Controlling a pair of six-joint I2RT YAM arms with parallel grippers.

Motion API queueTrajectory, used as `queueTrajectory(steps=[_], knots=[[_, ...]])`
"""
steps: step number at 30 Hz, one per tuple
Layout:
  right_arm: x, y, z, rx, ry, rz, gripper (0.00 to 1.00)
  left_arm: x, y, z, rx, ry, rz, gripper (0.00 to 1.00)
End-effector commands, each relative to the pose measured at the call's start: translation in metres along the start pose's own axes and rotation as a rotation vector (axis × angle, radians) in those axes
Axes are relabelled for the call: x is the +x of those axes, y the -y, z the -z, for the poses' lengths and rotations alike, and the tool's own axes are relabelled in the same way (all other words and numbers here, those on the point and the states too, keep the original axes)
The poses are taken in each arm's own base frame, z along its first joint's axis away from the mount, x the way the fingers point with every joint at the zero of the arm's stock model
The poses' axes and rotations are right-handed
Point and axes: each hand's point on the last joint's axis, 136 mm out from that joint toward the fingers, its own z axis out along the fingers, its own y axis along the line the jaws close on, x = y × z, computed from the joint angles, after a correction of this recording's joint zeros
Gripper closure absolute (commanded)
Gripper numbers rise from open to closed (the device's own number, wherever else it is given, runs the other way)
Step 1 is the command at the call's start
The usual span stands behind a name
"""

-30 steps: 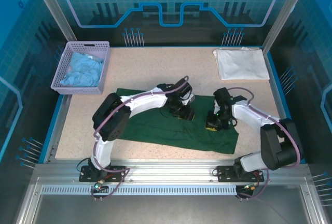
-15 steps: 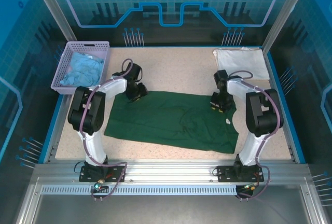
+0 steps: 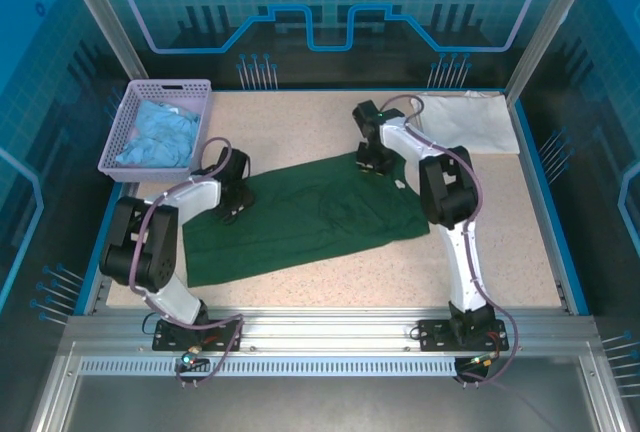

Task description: Fold and stack the t-shirts

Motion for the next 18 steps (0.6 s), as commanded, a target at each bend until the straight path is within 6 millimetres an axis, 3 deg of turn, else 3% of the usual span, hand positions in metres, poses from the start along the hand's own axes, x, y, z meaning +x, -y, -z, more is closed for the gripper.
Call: queueTrajectory(steps=[1, 7, 12, 15, 18], knots=[[0.005, -0.005, -0.029, 0.037, -0.095, 0.027, 0.64, -0.007, 0.002, 0.010, 0.035, 0.046, 0.028, 0.49], [-0.055, -0.035, -0.039, -0.107, -0.028, -0.023, 0.59, 0.017, 0.012, 0.001, 0.129, -0.054, 0.031, 0.49], [-0.101, -0.056, -0.046, -0.382, 0.020, -0.132, 0.57, 0.030, 0.027, 0.000, 0.203, -0.115, 0.033, 0.43], [-0.135, -0.064, -0.009, -0.491, 0.112, -0.143, 0.50, 0.019, 0.040, 0.019, 0.213, -0.055, -0.018, 0.38], [-0.155, -0.069, 0.070, -0.636, 0.165, -0.148, 0.44, 0.004, 0.052, 0.047, 0.230, -0.004, -0.058, 0.33]])
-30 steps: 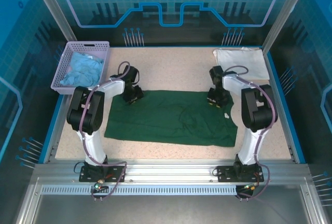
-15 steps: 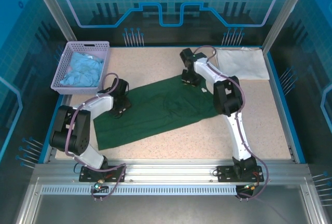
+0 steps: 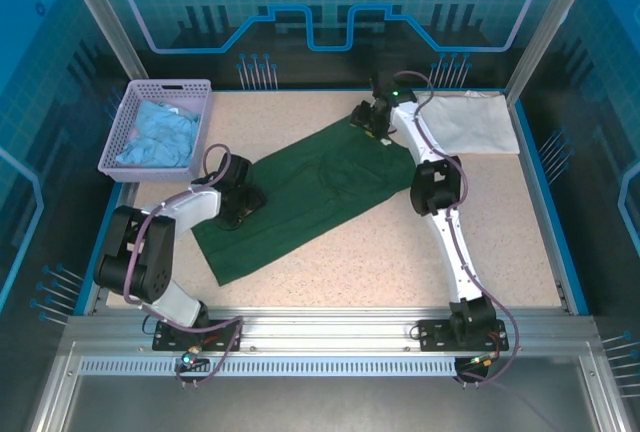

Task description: Fold and stack the t-shirts

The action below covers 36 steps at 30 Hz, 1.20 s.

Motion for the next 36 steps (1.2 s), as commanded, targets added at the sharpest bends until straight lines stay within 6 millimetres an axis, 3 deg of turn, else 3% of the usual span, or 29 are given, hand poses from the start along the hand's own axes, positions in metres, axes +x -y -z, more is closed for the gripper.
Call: queueTrajectory(steps=[1, 3, 6, 11, 14, 16, 20, 24, 29, 36], knots=[[-0.028, -0.054, 0.079, -0.195, 0.065, 0.003, 0.44, -0.020, 0.030, 0.042, 0.061, 0.073, -0.061, 0.32], [-0.019, -0.051, 0.117, -0.109, 0.089, 0.022, 0.44, -0.021, 0.035, 0.056, 0.067, 0.094, -0.081, 0.31], [0.025, -0.018, 0.140, 0.052, 0.045, 0.044, 0.46, -0.004, 0.040, 0.067, 0.081, 0.087, -0.139, 0.31], [0.109, 0.056, 0.126, 0.204, -0.087, 0.037, 0.60, 0.065, 0.047, 0.064, 0.088, -0.061, -0.358, 0.41], [0.144, 0.089, 0.105, 0.250, -0.169, 0.037, 0.67, 0.101, 0.032, 0.056, 0.072, -0.154, -0.403, 0.48], [0.156, 0.108, 0.092, 0.300, -0.214, 0.040, 0.69, 0.114, 0.018, 0.049, 0.063, -0.193, -0.387, 0.48], [0.152, 0.130, 0.071, 0.381, -0.237, 0.030, 0.75, 0.131, -0.007, 0.036, 0.025, -0.242, -0.377, 0.48], [0.134, 0.125, 0.060, 0.407, -0.209, 0.028, 0.72, 0.152, -0.011, 0.024, 0.030, -0.349, -0.387, 0.49], [0.115, 0.105, 0.034, 0.392, -0.232, 0.022, 0.67, 0.173, -0.021, 0.011, -0.008, -0.427, -0.412, 0.49], [0.087, 0.067, -0.018, 0.247, -0.254, 0.017, 0.62, 0.215, 0.000, 0.007, 0.066, -0.539, -0.439, 0.50]])
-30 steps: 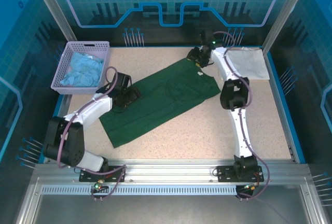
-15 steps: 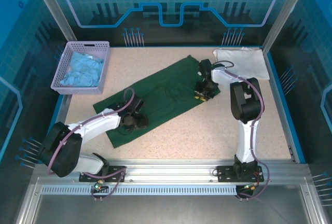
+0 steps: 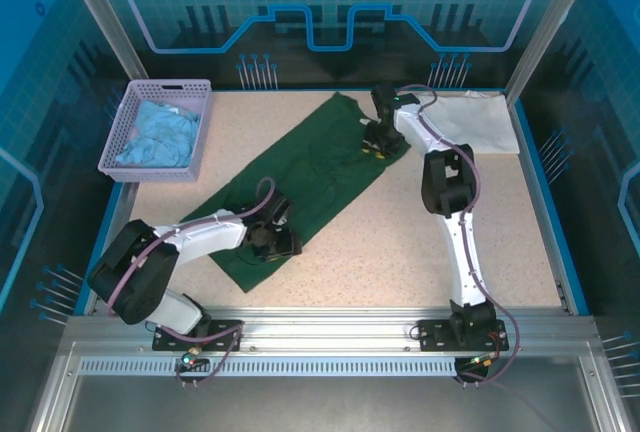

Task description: Fold and stack the t-shirts

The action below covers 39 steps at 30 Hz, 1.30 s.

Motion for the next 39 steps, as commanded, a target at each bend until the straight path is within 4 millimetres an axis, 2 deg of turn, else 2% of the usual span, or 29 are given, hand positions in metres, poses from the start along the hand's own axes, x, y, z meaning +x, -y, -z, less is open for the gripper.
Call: queueTrajectory(steps=[1, 5, 9, 11, 13, 16, 18, 20, 22, 24, 25, 27, 28, 31, 35, 39], knots=[[0.012, -0.001, -0.046, -0.014, -0.104, -0.008, 0.60, 0.050, 0.006, -0.026, 0.022, -0.191, 0.017, 0.50], [-0.015, -0.021, -0.055, -0.141, -0.067, -0.034, 0.54, 0.059, 0.056, -0.030, 0.126, -0.228, -0.014, 0.50], [-0.041, -0.050, -0.042, -0.372, -0.050, -0.080, 0.45, 0.045, 0.116, -0.026, 0.227, -0.220, -0.048, 0.48], [-0.053, -0.061, -0.020, -0.463, -0.047, -0.100, 0.43, 0.035, 0.143, -0.023, 0.281, -0.224, -0.049, 0.46], [-0.063, -0.074, 0.019, -0.500, 0.009, -0.046, 0.40, 0.027, 0.170, -0.013, 0.338, -0.228, -0.067, 0.42], [-0.063, -0.079, 0.074, -0.492, 0.066, 0.015, 0.36, 0.011, 0.190, 0.015, 0.357, -0.177, -0.115, 0.28], [-0.056, -0.073, 0.102, -0.458, 0.092, 0.039, 0.35, -0.008, 0.182, 0.038, 0.293, -0.102, -0.118, 0.25], [-0.039, -0.060, 0.116, -0.398, 0.101, 0.052, 0.35, -0.037, 0.167, 0.063, 0.250, 0.005, -0.100, 0.25], [-0.013, -0.040, 0.114, -0.313, 0.076, 0.044, 0.37, -0.071, 0.145, 0.082, 0.229, 0.106, -0.039, 0.27], [0.013, -0.023, 0.100, -0.240, 0.040, 0.039, 0.45, -0.105, 0.128, 0.094, 0.234, 0.170, 0.013, 0.36], [0.026, -0.016, 0.090, -0.201, 0.021, 0.041, 0.47, -0.123, 0.118, 0.097, 0.214, 0.203, 0.030, 0.43], [0.047, -0.006, 0.068, -0.144, -0.016, 0.044, 0.51, -0.154, 0.101, 0.095, 0.151, 0.246, 0.048, 0.60], [0.056, -0.005, 0.056, -0.132, -0.041, 0.049, 0.53, -0.169, 0.094, 0.092, 0.123, 0.263, 0.046, 0.65], [0.065, 0.001, 0.031, -0.063, -0.089, 0.058, 0.58, -0.211, 0.066, 0.072, 0.023, 0.277, 0.080, 0.74], [0.061, 0.007, 0.002, -0.001, -0.117, 0.053, 0.63, -0.257, 0.033, 0.048, -0.013, 0.309, 0.156, 0.76], [0.050, 0.017, -0.016, 0.068, -0.136, 0.022, 0.63, -0.284, 0.019, 0.026, 0.009, 0.274, 0.205, 0.74]])
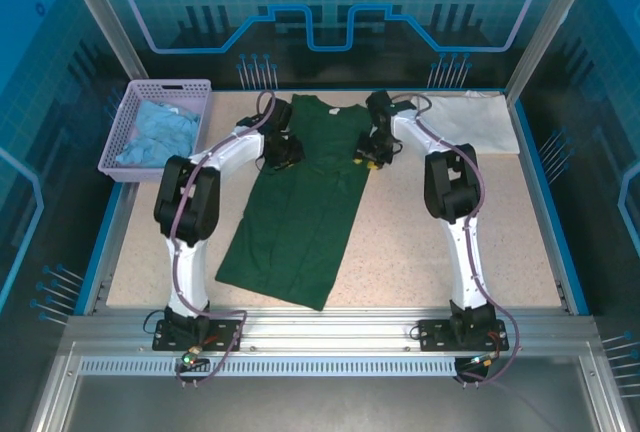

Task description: Fold and stack the t-shirts

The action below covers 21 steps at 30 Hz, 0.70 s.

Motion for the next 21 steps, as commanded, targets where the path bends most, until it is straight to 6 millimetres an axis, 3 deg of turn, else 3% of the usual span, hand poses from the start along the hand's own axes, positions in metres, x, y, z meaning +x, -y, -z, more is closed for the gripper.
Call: queueTrajectory(steps=[1, 5, 8, 13, 17, 21], knots=[[-0.002, 0.033, -0.033, 0.139, -0.053, -0.042, 0.63, -0.022, -0.011, -0.011, -0.014, -0.016, 0.019, 0.74], [-0.020, 0.039, -0.043, 0.160, -0.038, -0.075, 0.61, -0.019, -0.044, -0.027, -0.036, -0.020, 0.137, 0.71], [-0.039, 0.035, -0.052, 0.106, -0.021, -0.093, 0.60, -0.010, -0.057, -0.034, -0.032, -0.041, 0.194, 0.65], [-0.071, -0.001, -0.065, -0.096, 0.027, -0.087, 0.59, -0.006, -0.070, -0.033, -0.023, -0.028, 0.250, 0.64], [-0.093, -0.037, -0.061, -0.243, 0.103, -0.082, 0.56, -0.014, -0.089, -0.025, -0.045, 0.025, 0.338, 0.64], [-0.107, -0.055, -0.046, -0.318, 0.153, -0.077, 0.47, -0.019, -0.080, -0.012, 0.011, 0.054, 0.355, 0.61]])
